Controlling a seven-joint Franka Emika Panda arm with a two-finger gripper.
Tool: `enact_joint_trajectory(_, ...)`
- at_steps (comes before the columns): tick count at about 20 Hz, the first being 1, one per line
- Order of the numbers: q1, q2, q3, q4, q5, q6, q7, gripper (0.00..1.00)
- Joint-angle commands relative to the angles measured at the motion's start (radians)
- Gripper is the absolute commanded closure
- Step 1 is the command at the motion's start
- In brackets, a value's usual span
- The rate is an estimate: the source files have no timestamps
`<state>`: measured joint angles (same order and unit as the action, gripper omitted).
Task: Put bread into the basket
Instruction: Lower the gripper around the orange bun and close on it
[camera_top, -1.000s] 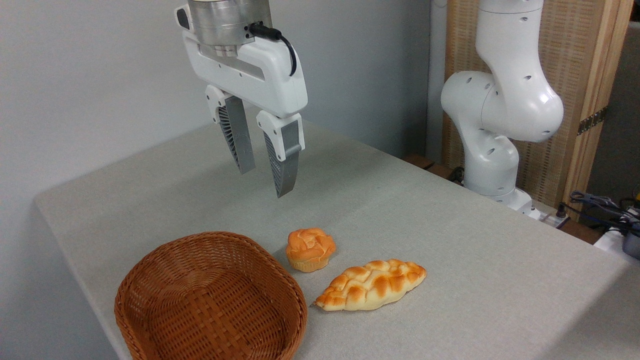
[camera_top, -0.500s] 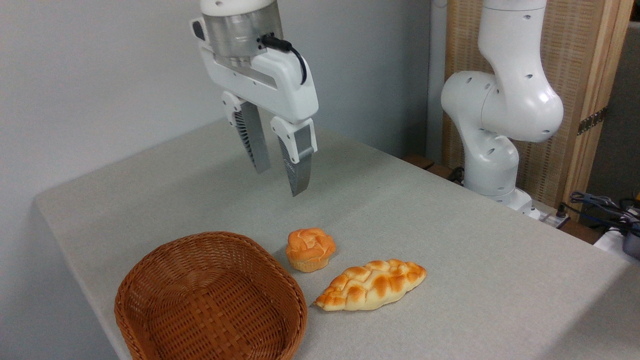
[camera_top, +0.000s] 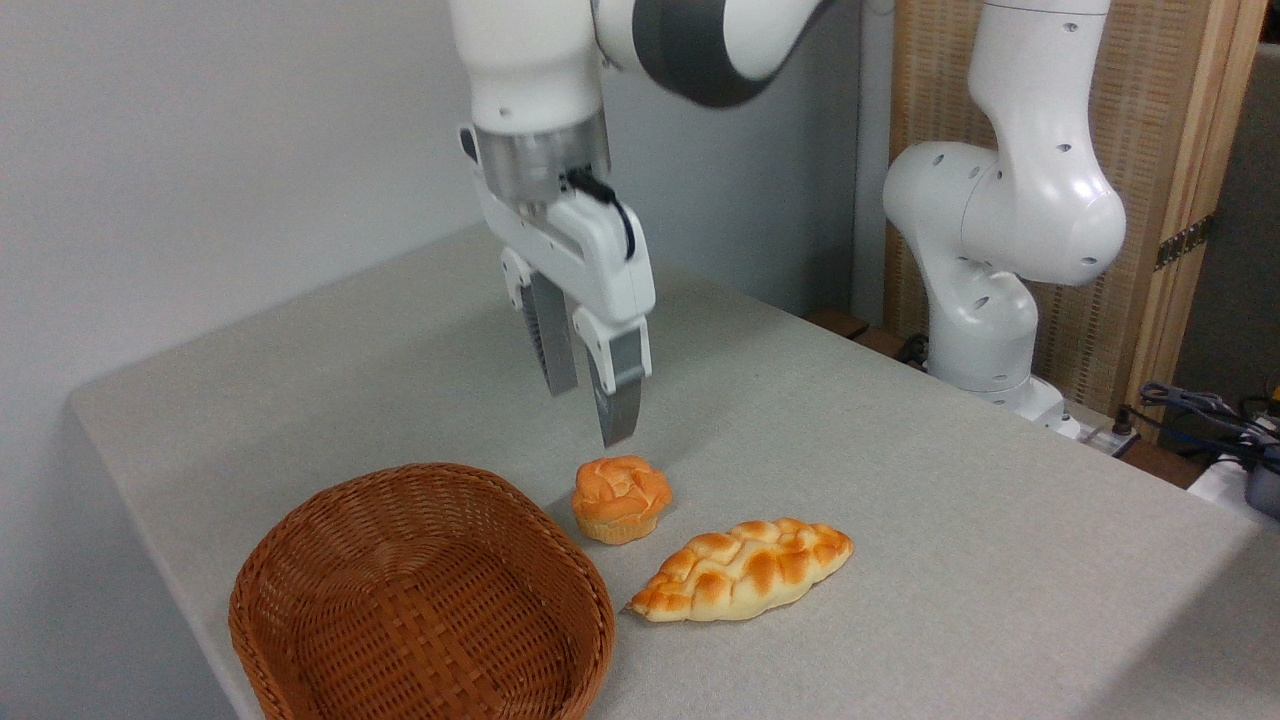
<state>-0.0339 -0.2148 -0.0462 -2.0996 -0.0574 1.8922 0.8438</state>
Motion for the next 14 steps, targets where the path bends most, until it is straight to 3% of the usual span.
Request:
enact_joint_trajectory(1, -0.003, -0.014, 0.000, -0.106, 0.005, 0.125, 0.029, 0.00)
enact_joint_trajectory(12, -0.017, 0.067, -0.001, -0.165, 0.007, 0.176, 0.107, 0.00)
enact_joint_trajectory(13, -0.018, 0.078, -0.003, -0.165, 0.007, 0.189, 0.107, 0.06)
enact_joint_trajectory(14, -0.018, 0.083, -0.003, -0.165, 0.007, 0.194, 0.109, 0.27)
